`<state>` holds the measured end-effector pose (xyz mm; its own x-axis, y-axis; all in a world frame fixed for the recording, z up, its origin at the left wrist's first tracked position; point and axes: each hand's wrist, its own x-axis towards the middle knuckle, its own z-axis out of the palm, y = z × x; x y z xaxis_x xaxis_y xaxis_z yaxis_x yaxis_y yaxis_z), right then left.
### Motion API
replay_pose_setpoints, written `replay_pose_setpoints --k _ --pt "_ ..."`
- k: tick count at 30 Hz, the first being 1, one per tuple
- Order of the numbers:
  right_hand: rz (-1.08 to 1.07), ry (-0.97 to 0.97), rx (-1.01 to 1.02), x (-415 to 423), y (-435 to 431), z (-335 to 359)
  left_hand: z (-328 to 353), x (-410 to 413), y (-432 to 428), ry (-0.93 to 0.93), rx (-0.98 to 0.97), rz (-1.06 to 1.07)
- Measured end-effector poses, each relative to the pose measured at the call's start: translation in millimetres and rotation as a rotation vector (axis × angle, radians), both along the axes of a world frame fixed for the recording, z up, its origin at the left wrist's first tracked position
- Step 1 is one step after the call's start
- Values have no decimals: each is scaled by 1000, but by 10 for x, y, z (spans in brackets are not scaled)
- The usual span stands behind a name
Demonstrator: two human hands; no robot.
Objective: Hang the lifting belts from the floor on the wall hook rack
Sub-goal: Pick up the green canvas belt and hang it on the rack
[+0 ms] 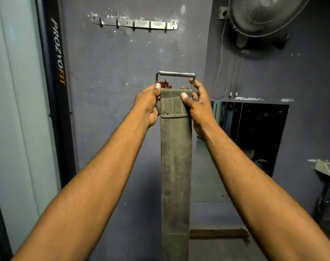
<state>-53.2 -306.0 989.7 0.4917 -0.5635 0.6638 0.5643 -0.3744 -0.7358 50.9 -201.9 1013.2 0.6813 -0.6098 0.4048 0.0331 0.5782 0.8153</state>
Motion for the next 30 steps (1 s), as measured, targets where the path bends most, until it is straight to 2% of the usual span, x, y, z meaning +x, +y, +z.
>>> replay_pose_setpoints --k 2,5,11,14,18,24,30 --pt "2 29 39 32 -90 -7 -60 34 -114 -23 -22 9" --pt "130 55 89 91 -218 15 -145 95 -198 -14 -34 40" --pt "335 -91 250 507 -551 29 -217 567 -505 -7 -107 31" --pt "383 -127 242 776 -715 73 -206 856 -630 12 -135 -32" --pt "308 -201 116 1261 -900 173 -120 1371 -856 -7 -173 -7" --pt "8 -232 -58 1766 -1107 394 218 1940 -1200 -247 -214 126" --pt "-178 -266 -110 2146 -1516 801 690 2257 -1651 -397 -247 102"
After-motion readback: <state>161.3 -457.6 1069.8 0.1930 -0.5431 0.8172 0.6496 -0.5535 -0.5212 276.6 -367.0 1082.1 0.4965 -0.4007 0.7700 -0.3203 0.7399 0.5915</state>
